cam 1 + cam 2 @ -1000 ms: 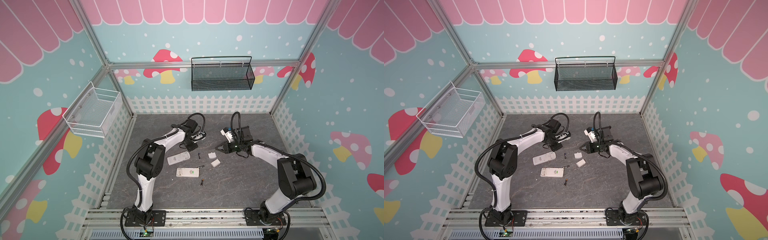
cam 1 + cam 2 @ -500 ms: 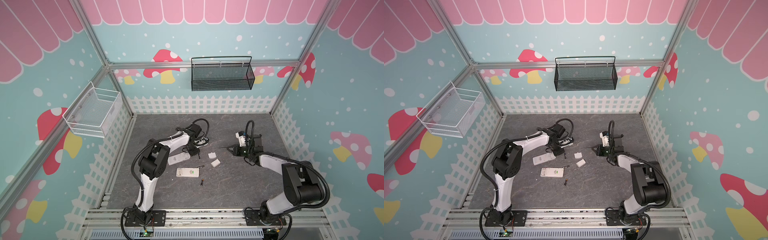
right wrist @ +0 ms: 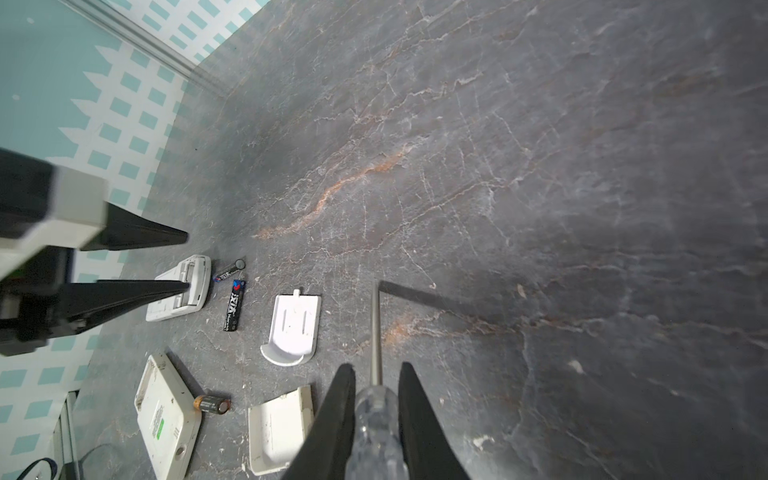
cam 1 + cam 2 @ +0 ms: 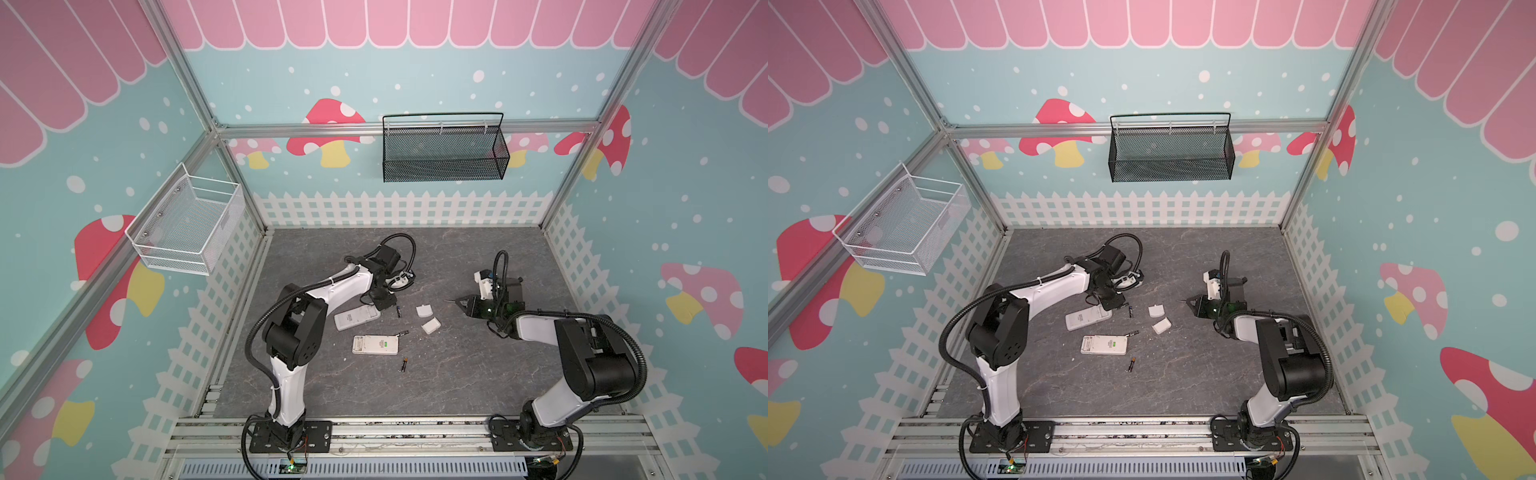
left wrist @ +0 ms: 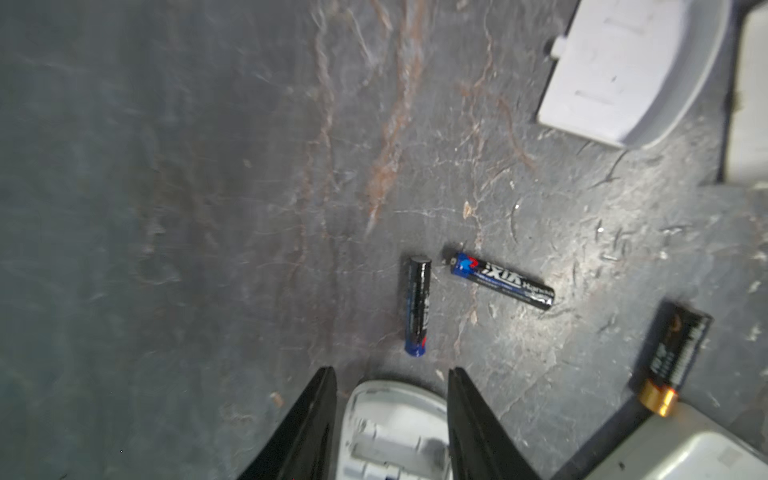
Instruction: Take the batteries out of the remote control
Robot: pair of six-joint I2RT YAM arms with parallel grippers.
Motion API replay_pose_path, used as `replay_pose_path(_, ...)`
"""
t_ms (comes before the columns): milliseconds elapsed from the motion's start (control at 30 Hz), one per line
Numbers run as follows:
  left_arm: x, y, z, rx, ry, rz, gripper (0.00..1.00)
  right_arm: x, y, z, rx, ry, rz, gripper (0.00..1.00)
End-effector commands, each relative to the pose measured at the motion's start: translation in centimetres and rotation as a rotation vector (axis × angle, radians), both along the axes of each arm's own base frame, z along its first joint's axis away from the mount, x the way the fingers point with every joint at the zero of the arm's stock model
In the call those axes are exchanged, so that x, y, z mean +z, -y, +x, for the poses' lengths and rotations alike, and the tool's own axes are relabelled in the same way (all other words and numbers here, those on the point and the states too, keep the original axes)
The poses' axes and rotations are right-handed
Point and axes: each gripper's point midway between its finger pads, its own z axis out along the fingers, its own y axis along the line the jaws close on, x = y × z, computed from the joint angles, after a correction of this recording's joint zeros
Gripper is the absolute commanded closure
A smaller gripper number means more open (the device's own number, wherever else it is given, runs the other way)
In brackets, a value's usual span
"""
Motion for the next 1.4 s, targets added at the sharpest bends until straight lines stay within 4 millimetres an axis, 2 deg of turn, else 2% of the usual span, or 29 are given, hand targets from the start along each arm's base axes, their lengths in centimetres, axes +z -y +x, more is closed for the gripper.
replay_pose_path(0,4.2,-0.7,1.7,0.054,0.124,-0.062,0.50,0.0,0.7,0.1,-0.022,0.023,-0.012,0.73)
replay_pose_path(167,6.4,-3.9,3.8,0.192,0.176,-0.137,0.43,0.3,1.4,-0.1,-0.034,0.037,-0.028,0.65)
replay_pose_path(367,6.6,-9.3,4.7,0.361,0.209,-0.255,0.32,0.8,2.4,0.0,-0.049,0.048,-0.057,0.60)
replay_pose_path(400,6.6,-10.0,4.9,0.374,0.226,-0.272,0.27,1.0,2.6,0.1,-0.052,0.059,-0.069,0.59)
replay_pose_path(433,6.4,-10.7,4.9,0.385,0.239,-0.289,0.18,1.4,2.9,0.3,-0.059,0.075,-0.083,0.58)
replay_pose_path(467,6.4,-11.4,5.1,0.438,0.244,-0.325,0.01,1.6,3.1,0.4,-0.064,0.081,-0.097,0.57)
replay_pose_path(533,6.0,-12.8,5.2,0.496,0.256,-0.376,0.01,2.4,3.7,1.0,-0.078,0.099,-0.132,0.55)
replay_pose_path(600,5.4,-13.8,5.2,0.541,0.262,-0.414,0.01,3.5,4.3,1.7,-0.098,0.128,-0.169,0.46)
replay_pose_path(633,5.2,-14.2,5.2,0.552,0.273,-0.435,0.01,4.4,4.7,2.1,-0.113,0.161,-0.191,0.39)
replay_pose_path(667,5.0,-14.3,5.1,0.557,0.287,-0.449,0.01,5.0,5.0,2.3,-0.122,0.191,-0.215,0.26)
replay_pose_path(733,4.6,-14.9,5.1,0.588,0.329,-0.480,0.01,6.4,6.1,2.9,-0.157,0.246,-0.275,0.13)
replay_pose_path(933,3.3,-16.3,4.9,0.658,0.398,-0.534,0.01,9.6,9.4,3.8,-0.251,0.409,-0.499,0.09)
replay_pose_path(1067,2.9,-17.9,4.3,0.707,0.484,-0.578,0.01,10.8,11.6,3.3,-0.323,0.543,-0.649,0.09)
replay_pose_path(1167,3.5,-18.9,4.1,0.745,0.522,-0.606,0.01,10.6,12.4,2.4,-0.338,0.620,-0.733,0.09)
replay_pose_path(1267,4.3,-21.7,3.9,0.849,0.600,-0.693,0.01,9.1,13.4,1.7,-0.365,0.610,-0.764,0.09)
replay_pose_path(1367,4.9,-22.7,2.9,0.865,0.672,-0.752,0.01,8.1,13.9,0.9,-0.387,0.632,-0.757,0.10)
